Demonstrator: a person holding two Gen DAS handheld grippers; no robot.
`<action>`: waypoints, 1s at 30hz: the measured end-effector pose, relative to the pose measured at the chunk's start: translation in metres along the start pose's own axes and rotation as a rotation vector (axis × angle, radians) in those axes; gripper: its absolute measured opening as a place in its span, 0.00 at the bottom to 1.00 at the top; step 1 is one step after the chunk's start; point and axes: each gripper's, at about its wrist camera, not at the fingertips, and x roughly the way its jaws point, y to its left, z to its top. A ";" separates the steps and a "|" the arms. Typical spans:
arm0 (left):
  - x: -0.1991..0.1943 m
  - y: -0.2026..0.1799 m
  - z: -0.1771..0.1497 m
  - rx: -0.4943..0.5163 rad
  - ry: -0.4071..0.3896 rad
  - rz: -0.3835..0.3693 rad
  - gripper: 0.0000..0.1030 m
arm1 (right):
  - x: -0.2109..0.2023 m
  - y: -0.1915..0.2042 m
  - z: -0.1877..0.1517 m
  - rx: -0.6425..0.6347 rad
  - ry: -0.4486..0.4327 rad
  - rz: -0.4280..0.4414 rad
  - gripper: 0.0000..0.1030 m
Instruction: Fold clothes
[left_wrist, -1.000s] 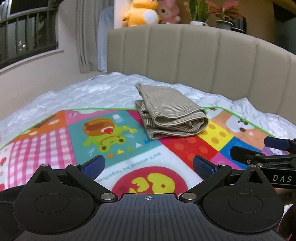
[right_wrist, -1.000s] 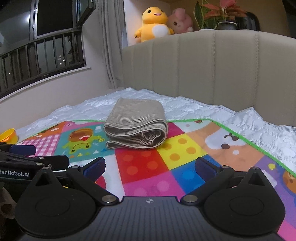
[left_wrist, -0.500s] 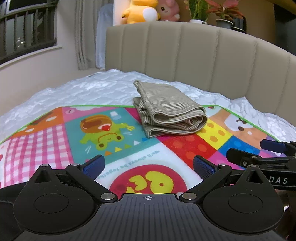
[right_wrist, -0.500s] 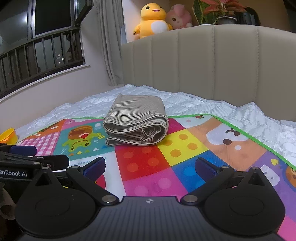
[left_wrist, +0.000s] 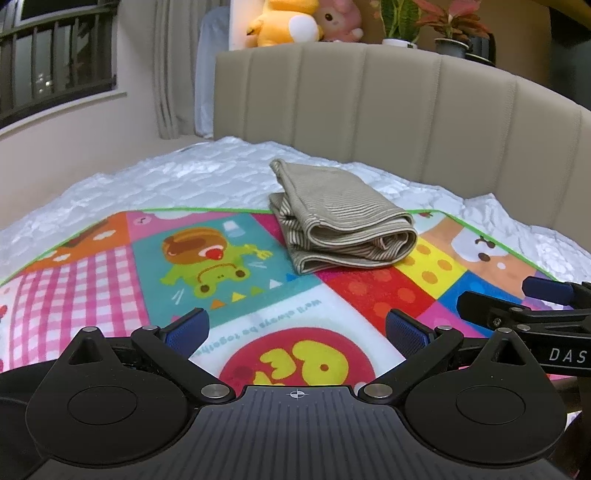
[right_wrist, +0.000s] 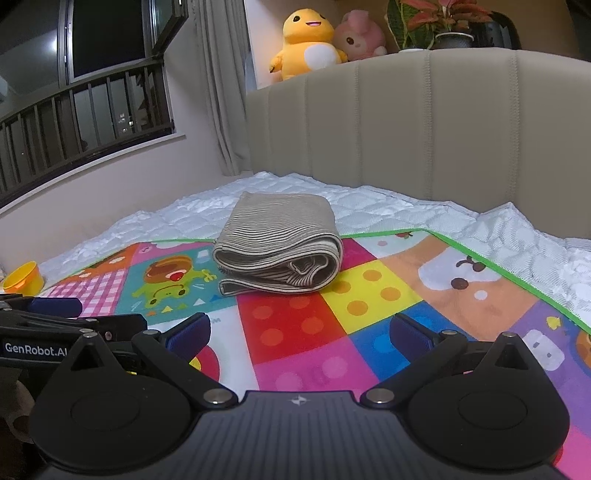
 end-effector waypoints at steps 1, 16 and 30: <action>0.000 0.000 0.000 0.000 -0.002 -0.002 1.00 | 0.000 0.000 0.000 0.000 0.000 0.000 1.00; -0.001 0.000 0.000 -0.006 -0.001 -0.003 1.00 | 0.001 0.000 -0.001 -0.001 0.006 0.002 1.00; -0.001 0.000 0.001 -0.005 0.000 0.001 1.00 | 0.000 0.002 -0.001 -0.006 -0.004 0.011 1.00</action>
